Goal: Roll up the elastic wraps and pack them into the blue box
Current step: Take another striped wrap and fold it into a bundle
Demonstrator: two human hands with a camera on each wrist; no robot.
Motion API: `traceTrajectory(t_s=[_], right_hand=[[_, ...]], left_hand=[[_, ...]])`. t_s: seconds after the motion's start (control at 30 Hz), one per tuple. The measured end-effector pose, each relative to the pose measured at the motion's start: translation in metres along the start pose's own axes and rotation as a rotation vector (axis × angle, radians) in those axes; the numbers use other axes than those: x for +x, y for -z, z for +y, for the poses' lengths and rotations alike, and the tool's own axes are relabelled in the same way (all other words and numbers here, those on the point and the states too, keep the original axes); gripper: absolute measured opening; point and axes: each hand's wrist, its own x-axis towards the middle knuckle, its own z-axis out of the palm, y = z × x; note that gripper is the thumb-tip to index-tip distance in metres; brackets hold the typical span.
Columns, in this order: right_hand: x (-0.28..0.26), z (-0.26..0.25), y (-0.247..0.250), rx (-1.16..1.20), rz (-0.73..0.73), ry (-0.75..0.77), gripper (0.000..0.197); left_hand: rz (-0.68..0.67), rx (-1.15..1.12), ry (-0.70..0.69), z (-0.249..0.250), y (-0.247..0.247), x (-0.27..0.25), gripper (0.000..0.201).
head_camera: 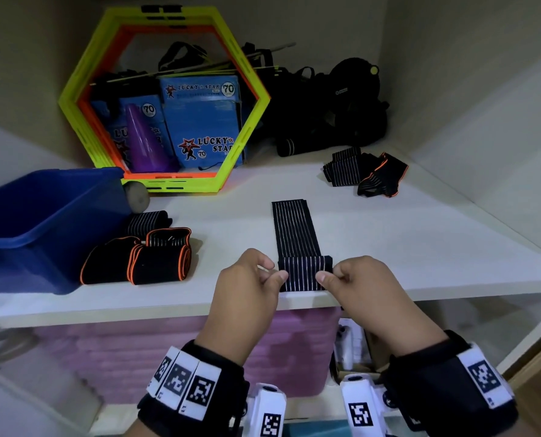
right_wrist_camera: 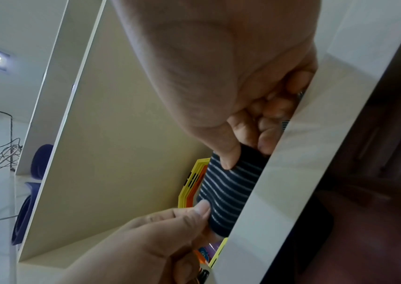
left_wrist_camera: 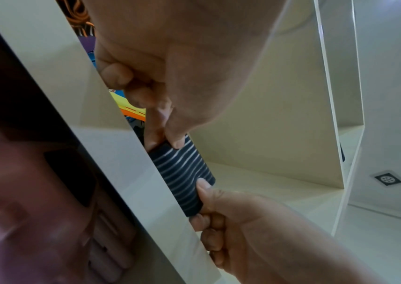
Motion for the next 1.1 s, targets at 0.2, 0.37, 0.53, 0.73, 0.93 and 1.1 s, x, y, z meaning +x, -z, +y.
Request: traceTrajectory(t_s=[0.2, 0.37, 0.53, 0.73, 0.93, 1.1], right_hand=[[0.003, -0.003, 0.001, 0.048, 0.068, -0.071, 0.056], [0.002, -0.001, 0.0, 0.042, 0.116, -0.068, 0.028], [0.0, 0.0, -0.004, 0.029, 0.121, 0.061, 0.026], [0.001, 0.006, -0.011, -0.022, 0.15, 0.108, 0.024], [-0.004, 0.004, -0.016, -0.262, 0.115, 0.179, 0.029], [-0.001, 0.012, 0.001, -0.151, -0.037, 0.169, 0.05]], left_hand=[[-0.019, 0.044, 0.005, 0.006, -0.001, 0.004, 0.016], [-0.061, 0.146, -0.084, 0.009, 0.0, 0.007, 0.011], [-0.097, 0.2, -0.123, 0.01, -0.002, 0.01, 0.015], [-0.127, 0.231, -0.208, 0.002, -0.005, 0.012, 0.018], [-0.253, 0.297, -0.316, 0.0, -0.005, 0.006, 0.056], [-0.28, 0.211, -0.243, -0.003, -0.002, 0.004, 0.07]])
